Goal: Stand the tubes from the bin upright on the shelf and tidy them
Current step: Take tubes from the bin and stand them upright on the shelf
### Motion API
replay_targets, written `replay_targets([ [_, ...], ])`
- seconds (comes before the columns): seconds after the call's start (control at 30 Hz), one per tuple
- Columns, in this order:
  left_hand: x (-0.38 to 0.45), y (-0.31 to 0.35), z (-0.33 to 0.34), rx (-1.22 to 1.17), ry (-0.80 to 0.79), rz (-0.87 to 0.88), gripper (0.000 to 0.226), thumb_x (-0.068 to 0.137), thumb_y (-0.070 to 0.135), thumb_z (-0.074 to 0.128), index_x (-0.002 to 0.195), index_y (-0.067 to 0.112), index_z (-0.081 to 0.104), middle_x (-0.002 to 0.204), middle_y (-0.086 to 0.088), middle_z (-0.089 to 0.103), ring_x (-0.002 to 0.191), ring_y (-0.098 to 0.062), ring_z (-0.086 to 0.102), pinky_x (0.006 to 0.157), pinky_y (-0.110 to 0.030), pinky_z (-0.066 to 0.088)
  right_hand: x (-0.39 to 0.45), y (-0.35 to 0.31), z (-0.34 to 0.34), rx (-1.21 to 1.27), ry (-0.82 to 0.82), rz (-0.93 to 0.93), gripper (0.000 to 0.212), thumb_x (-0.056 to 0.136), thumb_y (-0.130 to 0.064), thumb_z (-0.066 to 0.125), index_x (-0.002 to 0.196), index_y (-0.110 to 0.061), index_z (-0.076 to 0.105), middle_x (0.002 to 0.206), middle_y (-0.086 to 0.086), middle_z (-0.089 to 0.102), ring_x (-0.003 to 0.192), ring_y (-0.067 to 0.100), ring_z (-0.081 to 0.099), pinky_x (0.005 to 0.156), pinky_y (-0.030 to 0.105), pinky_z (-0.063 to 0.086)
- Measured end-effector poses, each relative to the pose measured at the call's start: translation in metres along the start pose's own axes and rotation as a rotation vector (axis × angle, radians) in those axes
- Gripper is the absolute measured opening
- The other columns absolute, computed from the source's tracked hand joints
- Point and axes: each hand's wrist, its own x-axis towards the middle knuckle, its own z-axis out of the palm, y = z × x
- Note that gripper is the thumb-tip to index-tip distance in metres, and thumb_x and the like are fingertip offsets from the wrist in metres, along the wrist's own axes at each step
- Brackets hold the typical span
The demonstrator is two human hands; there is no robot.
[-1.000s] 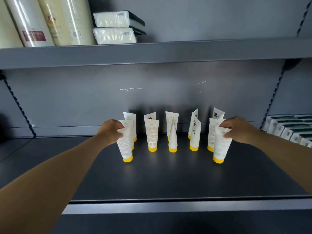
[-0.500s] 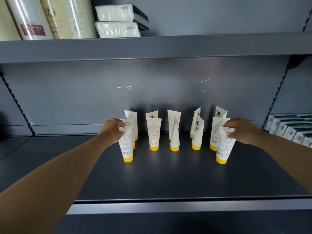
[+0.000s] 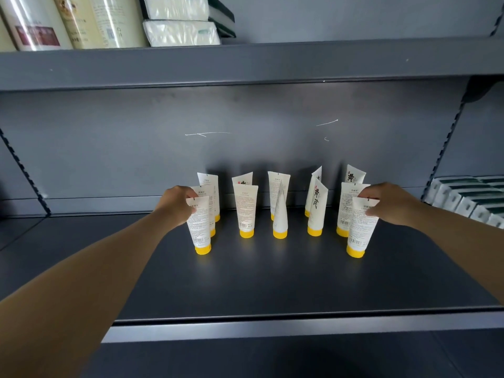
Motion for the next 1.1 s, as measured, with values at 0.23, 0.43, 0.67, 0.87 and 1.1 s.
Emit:
replay_targets([
  [0.23, -0.003, 0.002, -0.003, 0.013, -0.012, 0.007, 0.036, 0.086, 0.003, 0.063, 0.121, 0.013, 0.06, 0.131, -0.009, 0.055, 0.095, -0.024, 0.055, 0.067, -0.026, 0.045, -0.001, 0.001, -0.001, -0.006, -0.013, -0.017, 0.041, 0.081, 0.001, 0.066, 0.121, -0.009, 0.061, 0.127, 0.009, 0.059, 0.112, 0.025, 0.055, 0.079, 0.028, 0.042],
  [0.43, -0.006, 0.007, -0.007, -0.018, -0.009, 0.016, 0.032, 0.085, 0.001, 0.065, 0.115, 0.012, 0.062, 0.129, -0.008, 0.057, 0.108, -0.026, 0.059, 0.07, -0.023, 0.047, -0.002, 0.0, -0.003, -0.012, -0.012, -0.048, 0.041, 0.081, -0.001, 0.066, 0.121, -0.01, 0.061, 0.126, 0.008, 0.059, 0.113, 0.024, 0.055, 0.086, 0.031, 0.046],
  [0.67, -0.013, 0.018, -0.015, -0.035, 0.02, 0.026, 0.044, 0.078, 0.004, 0.073, 0.118, 0.014, 0.06, 0.124, -0.007, 0.059, 0.11, -0.024, 0.059, 0.074, -0.024, 0.049, -0.009, -0.001, -0.009, 0.018, 0.016, -0.086, 0.041, 0.078, -0.001, 0.069, 0.117, -0.013, 0.061, 0.123, 0.006, 0.06, 0.113, 0.022, 0.057, 0.093, 0.034, 0.049],
  [0.87, -0.031, 0.031, -0.029, 0.001, 0.071, 0.053, 0.044, 0.077, 0.009, 0.074, 0.118, 0.018, 0.059, 0.124, -0.003, 0.059, 0.108, -0.022, 0.057, 0.081, -0.026, 0.048, -0.028, -0.011, -0.025, -0.08, 0.072, -0.192, 0.042, 0.078, -0.013, 0.072, 0.117, -0.02, 0.059, 0.124, 0.002, 0.055, 0.108, 0.02, 0.054, 0.086, 0.03, 0.046],
  [1.1, -0.095, 0.054, -0.037, -0.018, 0.061, 0.095, 0.042, 0.08, 0.011, 0.071, 0.12, 0.018, 0.06, 0.124, 0.0, 0.058, 0.113, -0.021, 0.054, 0.089, -0.029, 0.045, -0.093, -0.024, -0.032, -0.063, 0.066, -0.266, 0.044, 0.078, -0.014, 0.073, 0.119, -0.019, 0.058, 0.126, 0.001, 0.055, 0.111, 0.018, 0.049, 0.093, 0.028, 0.042],
])
